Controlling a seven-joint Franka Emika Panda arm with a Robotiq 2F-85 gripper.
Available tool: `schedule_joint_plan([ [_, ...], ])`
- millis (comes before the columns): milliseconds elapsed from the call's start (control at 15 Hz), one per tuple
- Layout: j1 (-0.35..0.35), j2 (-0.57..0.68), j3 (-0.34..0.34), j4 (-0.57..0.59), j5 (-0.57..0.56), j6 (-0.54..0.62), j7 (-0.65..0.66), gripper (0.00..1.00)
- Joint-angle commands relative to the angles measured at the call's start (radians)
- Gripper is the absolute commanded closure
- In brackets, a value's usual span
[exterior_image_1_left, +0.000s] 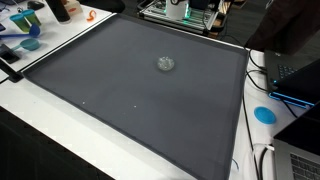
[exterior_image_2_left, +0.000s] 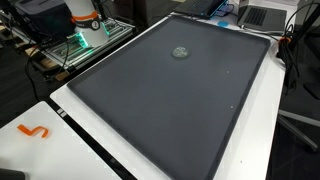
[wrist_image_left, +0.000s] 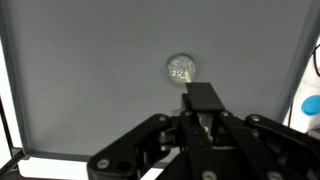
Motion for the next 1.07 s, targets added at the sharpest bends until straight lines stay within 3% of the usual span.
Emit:
schedule_joint_plan([
  [0, 0.027, 0.107, 0.052, 0.032, -0.066, 0.061, 0.092, 0.97],
  [267, 0.047, 0.218, 0.087, 0.078, -0.143, 0.099, 0.166, 0.97],
  [1000, 0.159, 0.5, 0.085, 0.198, -0.363, 0.147, 0.348, 0.97],
])
